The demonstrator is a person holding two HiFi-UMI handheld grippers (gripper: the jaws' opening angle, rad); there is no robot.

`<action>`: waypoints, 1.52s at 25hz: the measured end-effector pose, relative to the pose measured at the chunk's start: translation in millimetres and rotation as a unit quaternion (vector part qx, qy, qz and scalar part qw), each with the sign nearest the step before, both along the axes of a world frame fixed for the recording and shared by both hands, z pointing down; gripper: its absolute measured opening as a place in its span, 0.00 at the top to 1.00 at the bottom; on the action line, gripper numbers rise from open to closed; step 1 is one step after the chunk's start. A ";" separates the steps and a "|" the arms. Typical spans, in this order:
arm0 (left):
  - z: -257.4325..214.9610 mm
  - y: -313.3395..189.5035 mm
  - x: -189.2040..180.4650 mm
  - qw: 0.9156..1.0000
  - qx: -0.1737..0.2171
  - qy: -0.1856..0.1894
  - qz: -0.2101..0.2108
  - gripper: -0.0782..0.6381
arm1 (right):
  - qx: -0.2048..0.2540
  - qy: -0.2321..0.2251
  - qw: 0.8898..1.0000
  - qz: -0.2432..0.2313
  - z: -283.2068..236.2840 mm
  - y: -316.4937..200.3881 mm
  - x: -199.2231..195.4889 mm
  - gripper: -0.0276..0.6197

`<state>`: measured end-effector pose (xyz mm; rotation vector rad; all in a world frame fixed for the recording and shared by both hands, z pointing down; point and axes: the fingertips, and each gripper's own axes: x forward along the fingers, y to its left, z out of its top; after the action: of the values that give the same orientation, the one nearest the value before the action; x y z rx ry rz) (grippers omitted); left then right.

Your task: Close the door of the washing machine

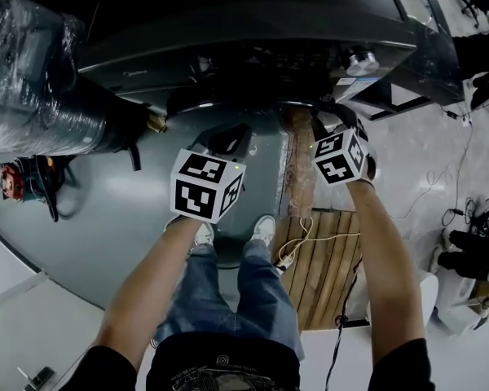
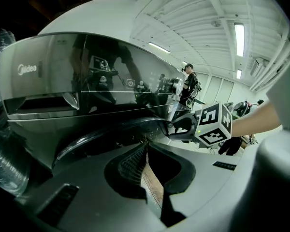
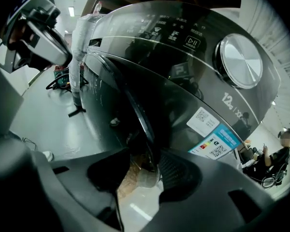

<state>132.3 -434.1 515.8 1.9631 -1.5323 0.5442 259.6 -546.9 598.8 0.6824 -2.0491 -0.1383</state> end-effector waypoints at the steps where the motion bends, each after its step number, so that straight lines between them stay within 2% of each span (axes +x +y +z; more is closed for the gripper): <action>1: -0.4 -0.5 -1.4 1.000 0.000 -0.002 -0.002 0.84 | 0.001 0.000 1.000 -0.002 -0.1 -3.1 -0.9 0.67; 5: -1.1 0.1 -8.8 1.000 -0.004 -0.015 -0.006 0.84 | -0.006 0.002 1.000 -0.003 0.5 -9.5 -5.6 0.66; 14: -11.7 -5.2 -15.0 1.000 -0.001 -0.026 -0.016 0.84 | 0.014 -0.005 1.000 0.015 1.8 -14.4 -8.9 0.64; 19: -22.2 0.8 -26.4 0.999 -0.002 -0.036 -0.031 0.84 | 0.010 0.012 1.000 -0.016 7.3 -19.4 -12.1 0.63; 23: -35.0 2.1 -29.5 0.999 0.001 -0.038 -0.037 0.84 | 0.004 0.019 1.000 -0.006 1.9 -16.7 -8.6 0.63; 25: -45.6 3.0 -31.1 0.998 0.006 -0.037 -0.040 0.84 | -0.002 -0.004 1.000 0.014 -13.3 -10.0 -9.8 0.67; 28: -61.2 8.4 -31.0 0.998 0.009 -0.033 -0.044 0.84 | -0.021 -0.050 0.998 0.037 -43.9 9.8 -16.7 0.67; 33: -105.4 10.1 -39.0 0.998 0.039 -0.037 -0.040 0.84 | -0.026 -0.128 0.989 0.068 -113.6 27.1 -39.5 0.67; 38: -143.1 24.9 -52.6 0.997 0.059 -0.041 -0.037 0.84 | -0.014 -0.165 0.983 0.078 -170.9 42.0 -59.6 0.71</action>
<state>79.7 -409.2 372.7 1.9832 -1.7156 0.5197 200.0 -504.9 427.9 0.8928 -2.2959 0.1020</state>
